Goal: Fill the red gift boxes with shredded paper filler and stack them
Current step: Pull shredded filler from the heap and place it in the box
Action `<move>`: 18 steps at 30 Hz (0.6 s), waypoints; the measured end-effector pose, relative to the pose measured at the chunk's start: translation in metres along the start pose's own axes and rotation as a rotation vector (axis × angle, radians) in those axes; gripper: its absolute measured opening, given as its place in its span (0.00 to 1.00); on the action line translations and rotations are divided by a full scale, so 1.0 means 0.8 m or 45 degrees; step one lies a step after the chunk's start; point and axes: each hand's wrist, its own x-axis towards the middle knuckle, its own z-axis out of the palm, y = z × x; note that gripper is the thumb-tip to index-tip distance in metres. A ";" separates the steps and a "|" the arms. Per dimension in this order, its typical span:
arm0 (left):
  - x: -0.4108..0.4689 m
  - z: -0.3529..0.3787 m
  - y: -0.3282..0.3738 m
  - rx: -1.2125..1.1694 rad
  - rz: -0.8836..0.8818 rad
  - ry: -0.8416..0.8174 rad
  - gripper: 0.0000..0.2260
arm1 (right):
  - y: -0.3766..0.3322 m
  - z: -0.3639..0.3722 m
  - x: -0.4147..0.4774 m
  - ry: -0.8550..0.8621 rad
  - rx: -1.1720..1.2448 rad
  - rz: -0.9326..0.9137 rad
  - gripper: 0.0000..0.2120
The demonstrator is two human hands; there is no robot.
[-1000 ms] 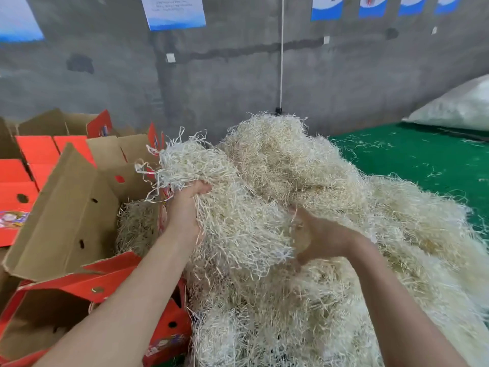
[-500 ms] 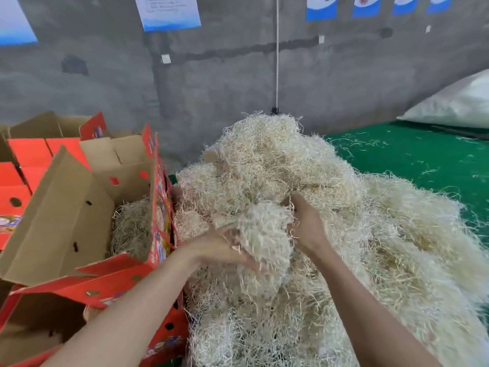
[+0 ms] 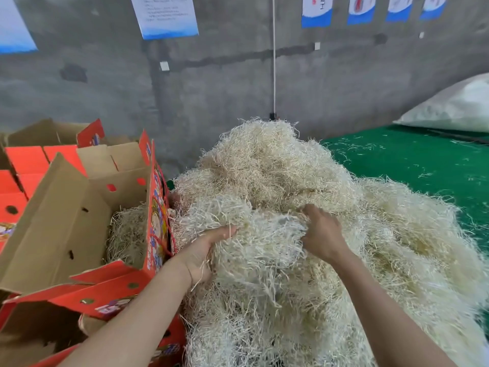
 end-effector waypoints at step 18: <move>-0.027 0.009 0.045 -0.587 0.483 0.192 0.38 | 0.033 0.047 -0.031 -0.564 -0.308 -0.064 0.26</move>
